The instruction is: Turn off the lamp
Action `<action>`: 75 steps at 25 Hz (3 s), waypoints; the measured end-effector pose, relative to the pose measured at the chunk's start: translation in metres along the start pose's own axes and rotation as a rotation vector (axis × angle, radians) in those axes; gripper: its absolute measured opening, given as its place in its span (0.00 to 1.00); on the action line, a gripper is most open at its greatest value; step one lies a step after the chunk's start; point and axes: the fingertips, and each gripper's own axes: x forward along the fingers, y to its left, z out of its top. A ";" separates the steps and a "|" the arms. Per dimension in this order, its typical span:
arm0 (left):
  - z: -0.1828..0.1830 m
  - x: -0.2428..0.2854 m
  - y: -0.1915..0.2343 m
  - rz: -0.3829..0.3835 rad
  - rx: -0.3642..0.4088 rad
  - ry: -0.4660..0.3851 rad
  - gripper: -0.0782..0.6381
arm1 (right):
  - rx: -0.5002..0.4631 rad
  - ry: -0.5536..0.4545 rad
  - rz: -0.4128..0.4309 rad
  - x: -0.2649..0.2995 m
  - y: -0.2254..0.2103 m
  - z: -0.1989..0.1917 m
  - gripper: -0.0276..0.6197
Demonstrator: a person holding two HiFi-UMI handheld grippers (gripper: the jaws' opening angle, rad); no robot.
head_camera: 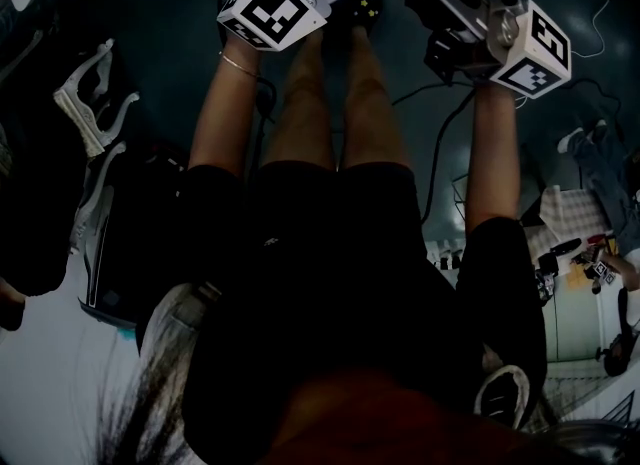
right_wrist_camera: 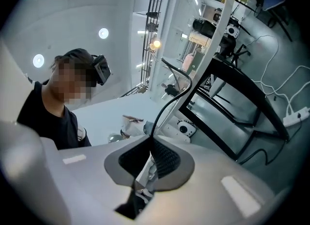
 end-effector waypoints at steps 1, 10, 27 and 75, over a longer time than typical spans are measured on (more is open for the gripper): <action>0.000 0.001 0.000 0.003 -0.001 -0.003 0.24 | 0.001 0.000 0.003 0.000 0.000 0.000 0.07; 0.005 -0.006 0.003 0.049 -0.035 -0.036 0.14 | 0.021 -0.084 0.003 -0.010 0.000 0.015 0.07; -0.011 0.013 -0.005 0.024 -0.260 0.044 0.13 | -0.130 -0.170 -0.224 -0.032 -0.051 0.038 0.10; -0.002 -0.004 0.017 0.110 -0.478 0.002 0.13 | -0.258 0.027 -0.208 -0.005 -0.067 -0.010 0.31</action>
